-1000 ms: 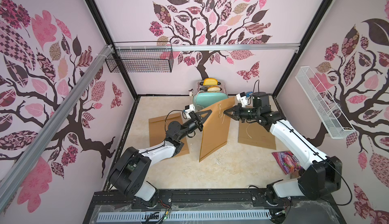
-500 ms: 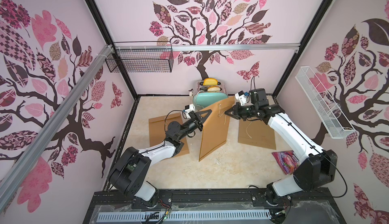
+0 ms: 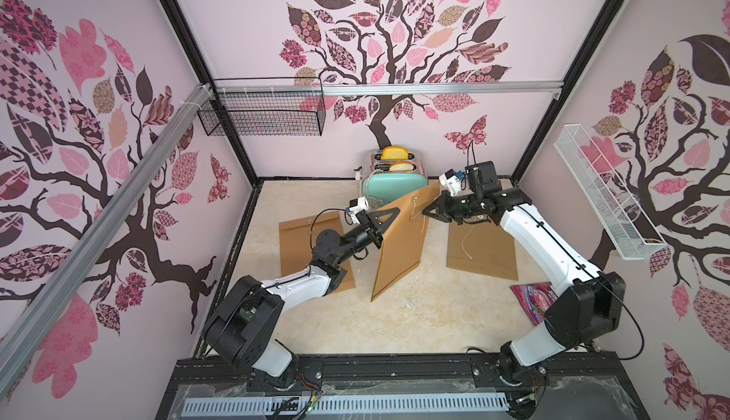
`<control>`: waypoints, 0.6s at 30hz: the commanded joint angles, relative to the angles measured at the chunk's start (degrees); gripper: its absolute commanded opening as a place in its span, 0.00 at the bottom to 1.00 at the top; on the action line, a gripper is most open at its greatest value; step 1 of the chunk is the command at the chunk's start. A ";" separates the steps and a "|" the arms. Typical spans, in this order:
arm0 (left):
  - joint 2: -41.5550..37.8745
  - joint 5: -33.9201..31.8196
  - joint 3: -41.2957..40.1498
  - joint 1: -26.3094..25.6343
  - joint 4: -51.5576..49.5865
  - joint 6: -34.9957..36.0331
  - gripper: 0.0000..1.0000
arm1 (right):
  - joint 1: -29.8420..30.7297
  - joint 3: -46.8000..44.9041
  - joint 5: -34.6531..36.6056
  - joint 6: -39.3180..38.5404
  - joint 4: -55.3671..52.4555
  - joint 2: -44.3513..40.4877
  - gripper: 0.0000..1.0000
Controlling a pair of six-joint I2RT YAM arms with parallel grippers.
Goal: Close the mouth of the file bag
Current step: Close the file bag.
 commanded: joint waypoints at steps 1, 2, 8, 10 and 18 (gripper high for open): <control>-1.20 0.89 -0.13 -0.77 2.90 -0.03 0.00 | -0.14 3.74 0.15 -1.89 -2.44 0.63 0.00; -1.32 0.92 0.01 -0.87 2.90 -0.03 0.00 | -0.10 4.41 0.10 -2.17 -2.97 1.03 0.00; -1.01 0.95 -0.27 -1.30 2.55 0.14 0.00 | -0.08 8.58 -1.49 -1.83 -4.32 2.60 0.00; -0.49 1.00 -0.41 -1.31 2.55 0.20 0.00 | -0.06 9.22 -2.72 -1.38 -3.85 2.57 0.00; 1.82 0.71 0.48 -1.31 2.84 0.33 0.00 | 0.45 10.05 -5.23 -0.32 -3.27 1.59 0.00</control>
